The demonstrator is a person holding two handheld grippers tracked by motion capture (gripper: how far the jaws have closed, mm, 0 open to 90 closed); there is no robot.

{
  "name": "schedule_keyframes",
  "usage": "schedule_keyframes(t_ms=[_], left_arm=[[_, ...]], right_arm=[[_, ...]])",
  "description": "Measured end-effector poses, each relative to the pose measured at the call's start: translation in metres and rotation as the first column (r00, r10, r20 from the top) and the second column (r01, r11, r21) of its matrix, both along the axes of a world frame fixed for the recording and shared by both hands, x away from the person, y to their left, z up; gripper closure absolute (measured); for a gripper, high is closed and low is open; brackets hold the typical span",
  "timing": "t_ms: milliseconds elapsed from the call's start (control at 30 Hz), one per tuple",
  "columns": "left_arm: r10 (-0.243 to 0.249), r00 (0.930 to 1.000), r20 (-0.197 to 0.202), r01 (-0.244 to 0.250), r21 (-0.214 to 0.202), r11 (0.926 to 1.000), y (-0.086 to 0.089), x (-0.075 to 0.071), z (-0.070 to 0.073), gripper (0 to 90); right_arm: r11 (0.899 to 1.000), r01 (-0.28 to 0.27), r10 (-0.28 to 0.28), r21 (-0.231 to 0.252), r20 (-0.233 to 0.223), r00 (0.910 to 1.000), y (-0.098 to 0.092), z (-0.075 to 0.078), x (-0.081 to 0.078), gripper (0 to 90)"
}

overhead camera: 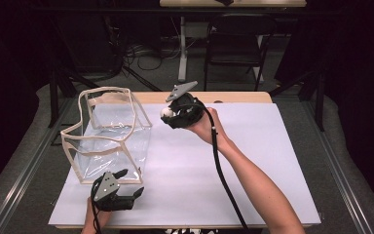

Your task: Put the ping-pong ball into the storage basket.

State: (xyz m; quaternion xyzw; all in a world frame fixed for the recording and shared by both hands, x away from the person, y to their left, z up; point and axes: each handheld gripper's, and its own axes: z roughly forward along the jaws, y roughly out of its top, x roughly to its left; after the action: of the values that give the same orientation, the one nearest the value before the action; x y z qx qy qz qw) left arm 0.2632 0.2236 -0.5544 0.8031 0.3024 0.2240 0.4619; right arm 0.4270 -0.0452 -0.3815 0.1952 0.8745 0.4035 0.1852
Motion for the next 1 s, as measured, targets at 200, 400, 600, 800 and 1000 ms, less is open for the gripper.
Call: schedule_keyframes(t_ms=[200,400,600,800,1000], left_arm=[[0.004,1.0,0.004,-0.004,-0.004,1.0,0.001,0.0,0.001,16.2],[0.004,1.0,0.003,-0.004,0.0,1.0,0.001,0.0,0.001,16.2],[0.001,1.0,0.004,-0.001,0.004,1.0,0.001,0.0,0.0,16.2],[0.005,1.0,0.003,-0.005,0.0,1.0,0.001,0.0,0.001,16.2],[0.003,1.0,0.003,-0.003,0.001,1.0,0.001,0.0,0.001,16.2]], right_arm=[[1.0,-0.004,0.004,0.003,0.006,1.0,0.002,0.003,0.0,50.7],[1.0,-0.007,0.007,-0.001,0.006,1.0,0.004,0.005,0.002,50.7],[1.0,-0.01,0.01,-0.005,0.006,0.9999,0.006,0.006,0.004,50.7],[1.0,-0.015,0.015,-0.005,0.008,0.9999,0.009,0.008,0.004,50.7],[1.0,-0.02,0.02,-0.002,0.013,0.9997,0.011,0.012,0.005,50.7]])
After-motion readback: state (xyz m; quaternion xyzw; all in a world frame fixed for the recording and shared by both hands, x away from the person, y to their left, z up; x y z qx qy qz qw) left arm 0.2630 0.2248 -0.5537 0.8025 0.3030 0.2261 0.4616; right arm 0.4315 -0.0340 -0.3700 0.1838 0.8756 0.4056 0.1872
